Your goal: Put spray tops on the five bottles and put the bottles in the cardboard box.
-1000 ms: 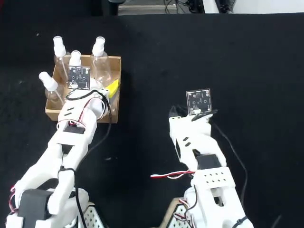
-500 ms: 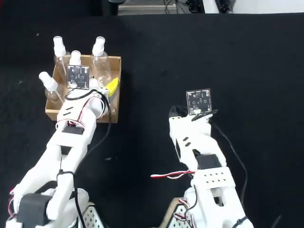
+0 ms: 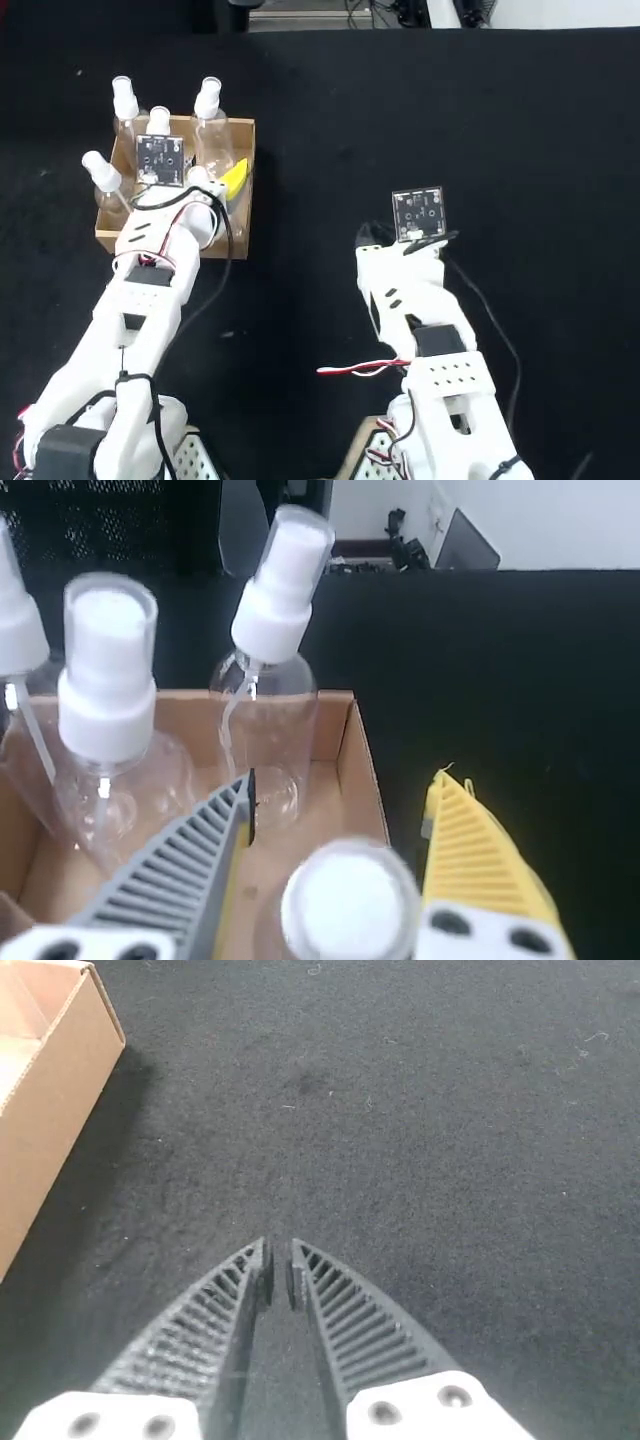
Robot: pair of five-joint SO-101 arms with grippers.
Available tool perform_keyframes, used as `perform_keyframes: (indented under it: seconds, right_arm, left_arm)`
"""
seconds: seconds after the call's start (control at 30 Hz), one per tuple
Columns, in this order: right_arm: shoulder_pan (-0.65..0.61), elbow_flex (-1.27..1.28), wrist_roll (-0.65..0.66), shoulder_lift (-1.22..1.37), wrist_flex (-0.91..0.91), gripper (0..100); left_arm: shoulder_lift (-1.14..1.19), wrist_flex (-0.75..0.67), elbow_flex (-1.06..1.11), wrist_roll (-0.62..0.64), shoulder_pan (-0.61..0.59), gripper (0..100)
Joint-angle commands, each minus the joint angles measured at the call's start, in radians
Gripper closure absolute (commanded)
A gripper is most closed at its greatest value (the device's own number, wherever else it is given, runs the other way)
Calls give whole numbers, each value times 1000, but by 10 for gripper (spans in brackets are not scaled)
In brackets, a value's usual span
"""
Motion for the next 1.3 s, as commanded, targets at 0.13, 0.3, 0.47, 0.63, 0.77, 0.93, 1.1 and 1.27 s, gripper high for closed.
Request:
perform_keyframes:
  seconds: [0.13,0.3,0.47,0.63,0.77,0.93,1.1,1.27]
  right_arm:
    - [12,-24,8,-25,-26,987]
    - [12,-25,8,-25,-26,987]
    - [12,-25,8,-25,-26,987]
    - [12,-25,8,-25,-26,987]
    - [12,-25,8,-25,-26,987]
    - [12,-25,8,-25,-26,987]
    - [12,-25,8,-25,-26,987]
    - [12,-25,6,-25,-26,987]
  left_arm:
    - [-40,5,-94,-12,1,739]
    - [-40,5,-94,-12,-1,739]
    - [-101,12,-87,-12,-1,739]
    - [-207,147,-111,-9,1,739]
    - [-255,164,-104,-12,1,739]
    - [-282,164,-111,-12,-1,739]
    - [-284,166,-147,-12,-1,739]
    - [-342,218,-166,-6,-1,742]
